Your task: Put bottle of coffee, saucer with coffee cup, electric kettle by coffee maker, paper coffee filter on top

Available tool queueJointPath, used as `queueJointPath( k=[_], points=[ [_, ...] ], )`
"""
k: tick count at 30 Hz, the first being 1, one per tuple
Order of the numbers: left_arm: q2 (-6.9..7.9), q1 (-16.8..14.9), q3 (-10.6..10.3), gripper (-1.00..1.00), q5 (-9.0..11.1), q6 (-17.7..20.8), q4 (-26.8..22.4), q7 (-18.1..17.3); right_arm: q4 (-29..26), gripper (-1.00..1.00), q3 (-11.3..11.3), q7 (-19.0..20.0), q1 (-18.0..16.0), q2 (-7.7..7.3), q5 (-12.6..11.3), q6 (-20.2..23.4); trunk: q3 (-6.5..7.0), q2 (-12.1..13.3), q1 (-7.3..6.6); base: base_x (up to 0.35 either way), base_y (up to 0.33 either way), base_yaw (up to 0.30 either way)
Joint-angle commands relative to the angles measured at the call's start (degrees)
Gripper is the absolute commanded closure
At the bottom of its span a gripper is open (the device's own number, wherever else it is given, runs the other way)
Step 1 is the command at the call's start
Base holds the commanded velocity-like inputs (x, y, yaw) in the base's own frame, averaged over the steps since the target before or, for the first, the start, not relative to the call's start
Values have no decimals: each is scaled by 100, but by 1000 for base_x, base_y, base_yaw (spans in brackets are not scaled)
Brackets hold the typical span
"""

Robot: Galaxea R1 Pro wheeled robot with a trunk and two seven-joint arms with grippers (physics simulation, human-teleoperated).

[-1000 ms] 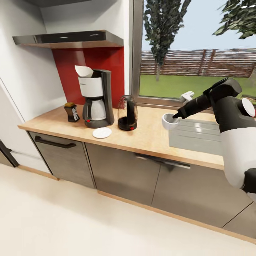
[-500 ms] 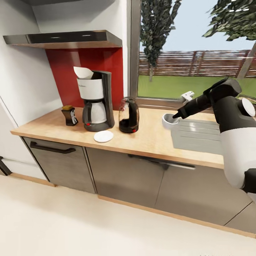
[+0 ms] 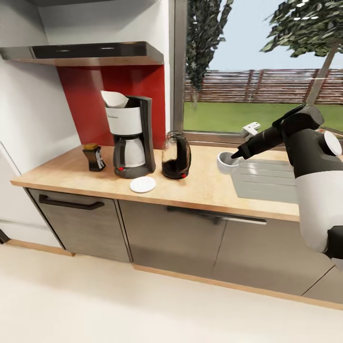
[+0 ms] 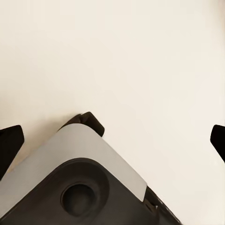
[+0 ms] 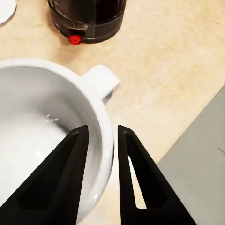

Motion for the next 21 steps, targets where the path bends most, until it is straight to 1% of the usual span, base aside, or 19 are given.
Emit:
queueJointPath(
  k=[1,4,12,21],
  points=[
    [-1,2,11,-100,37,5,-4,-28,-4,100,12,62,-7,1,58,64,-1,-3,0,-5,305,-150],
    [-1,2,12,-100,37,5,-4,-28,-4,100,12,63,-7,4,58,64,14,-3,0,-18,206,-185],
    [-1,2,13,-100,37,5,-4,-28,-4,100,12,62,-7,5,58,64,58,-3,0,-3,64,-195],
    [-1,2,13,-100,37,5,-1,-28,-4,100,4,66,-7,6,56,64,62,-3,0,0,280,-20]
  ],
)
